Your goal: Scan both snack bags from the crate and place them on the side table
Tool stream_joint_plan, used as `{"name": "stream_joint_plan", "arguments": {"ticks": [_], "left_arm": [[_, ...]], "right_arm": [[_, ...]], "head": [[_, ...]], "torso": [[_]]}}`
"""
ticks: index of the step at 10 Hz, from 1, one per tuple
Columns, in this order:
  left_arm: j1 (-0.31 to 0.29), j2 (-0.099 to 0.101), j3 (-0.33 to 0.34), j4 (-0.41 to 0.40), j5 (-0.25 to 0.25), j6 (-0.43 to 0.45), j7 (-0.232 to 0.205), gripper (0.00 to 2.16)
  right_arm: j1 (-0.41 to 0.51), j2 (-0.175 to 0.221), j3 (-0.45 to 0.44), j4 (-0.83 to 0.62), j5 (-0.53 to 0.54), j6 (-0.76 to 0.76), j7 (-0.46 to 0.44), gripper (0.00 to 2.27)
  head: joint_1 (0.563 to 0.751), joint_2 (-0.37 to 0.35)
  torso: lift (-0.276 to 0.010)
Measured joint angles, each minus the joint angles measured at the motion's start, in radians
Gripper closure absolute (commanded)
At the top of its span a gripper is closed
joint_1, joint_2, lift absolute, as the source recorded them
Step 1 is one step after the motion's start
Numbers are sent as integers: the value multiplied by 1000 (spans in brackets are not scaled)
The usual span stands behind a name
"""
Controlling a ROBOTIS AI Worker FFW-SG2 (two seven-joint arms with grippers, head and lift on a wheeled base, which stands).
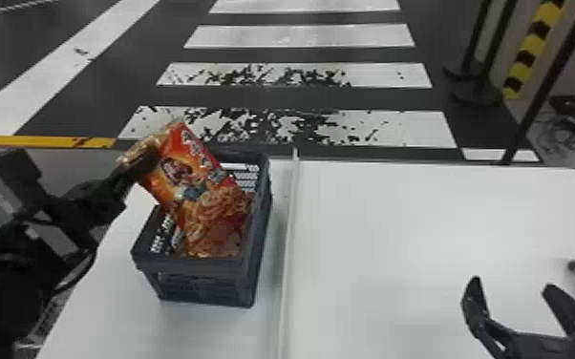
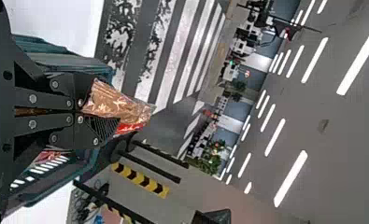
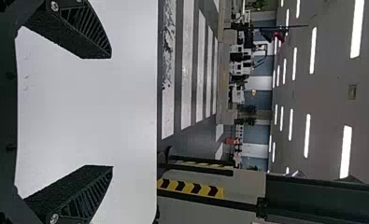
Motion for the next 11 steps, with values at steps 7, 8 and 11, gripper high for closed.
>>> {"name": "stream_joint_plan", "arguments": {"ticks": [7,8,11], "left_arm": [[201,-13,80,-278,418,-3,-10,2142],[212,-35,49,-277,428,-21,-16,2142],[224,-86,-146,-229,381,-157,2,2142]], "right_arm": [[18,0,-2,-2,-4,-23,0,80],[21,0,-2,-3,-6,-29,0,80],[30,0,-1,-3,-7,-41,0,80]], "head": [[695,58],[695,37],[695,-51]], "torso": [[-98],[-98],[-98]]}}
